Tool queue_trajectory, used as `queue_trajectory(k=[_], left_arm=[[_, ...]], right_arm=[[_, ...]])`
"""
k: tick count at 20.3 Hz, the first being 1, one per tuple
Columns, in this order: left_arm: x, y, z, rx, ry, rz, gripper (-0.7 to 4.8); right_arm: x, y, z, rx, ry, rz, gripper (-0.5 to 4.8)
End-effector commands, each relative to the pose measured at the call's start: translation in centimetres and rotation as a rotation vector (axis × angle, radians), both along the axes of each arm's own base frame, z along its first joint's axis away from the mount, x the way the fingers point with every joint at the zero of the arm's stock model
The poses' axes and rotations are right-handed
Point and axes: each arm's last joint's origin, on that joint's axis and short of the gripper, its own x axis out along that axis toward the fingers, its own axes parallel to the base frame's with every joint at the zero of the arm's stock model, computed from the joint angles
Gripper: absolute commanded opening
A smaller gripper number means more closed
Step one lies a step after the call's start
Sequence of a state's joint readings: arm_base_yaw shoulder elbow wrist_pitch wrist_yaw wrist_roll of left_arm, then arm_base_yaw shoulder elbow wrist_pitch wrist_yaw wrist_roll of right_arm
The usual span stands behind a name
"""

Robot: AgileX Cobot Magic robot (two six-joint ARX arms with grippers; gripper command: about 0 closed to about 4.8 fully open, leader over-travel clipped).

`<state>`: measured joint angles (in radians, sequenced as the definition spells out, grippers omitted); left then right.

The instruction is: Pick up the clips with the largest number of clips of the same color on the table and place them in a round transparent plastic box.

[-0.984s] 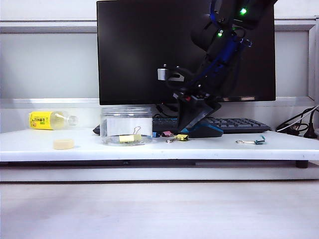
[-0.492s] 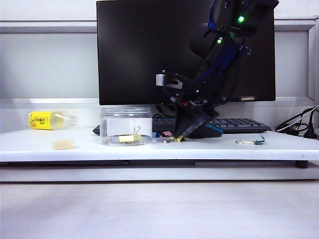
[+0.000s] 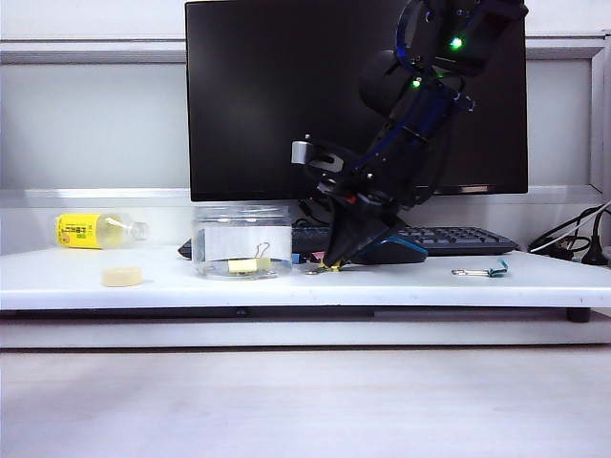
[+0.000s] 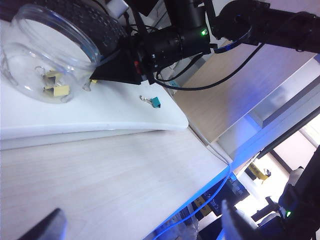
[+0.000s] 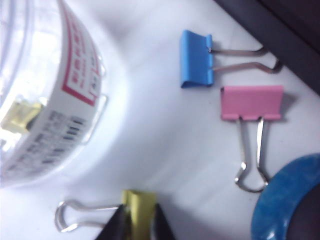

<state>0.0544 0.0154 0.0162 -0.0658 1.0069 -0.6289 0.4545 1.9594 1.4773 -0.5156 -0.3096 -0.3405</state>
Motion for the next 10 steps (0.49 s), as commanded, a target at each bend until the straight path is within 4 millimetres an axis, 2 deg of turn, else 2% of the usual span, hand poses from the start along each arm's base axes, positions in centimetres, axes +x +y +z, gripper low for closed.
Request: queue_trajectory(k=[1,6,10], left_arm=[[0.0,0.0,0.2,-0.004,-0.011,-0.005,4.11],[0.0,0.0,0.2,-0.006,-0.009,-0.005,4.12],[0.0,0.0,0.2,-0.006,-0.009,-0.005,4.12]], right_arm=[[-0.2,-0.2,-0.8,-0.037,0.04,-0.01,-0.01],[-0.4,-0.2,-0.6,-0.042,0.049,-0.01,-0.01],[-0.8,-0.4,1.5,-0.018,0.002,-0.01,-0.01]])
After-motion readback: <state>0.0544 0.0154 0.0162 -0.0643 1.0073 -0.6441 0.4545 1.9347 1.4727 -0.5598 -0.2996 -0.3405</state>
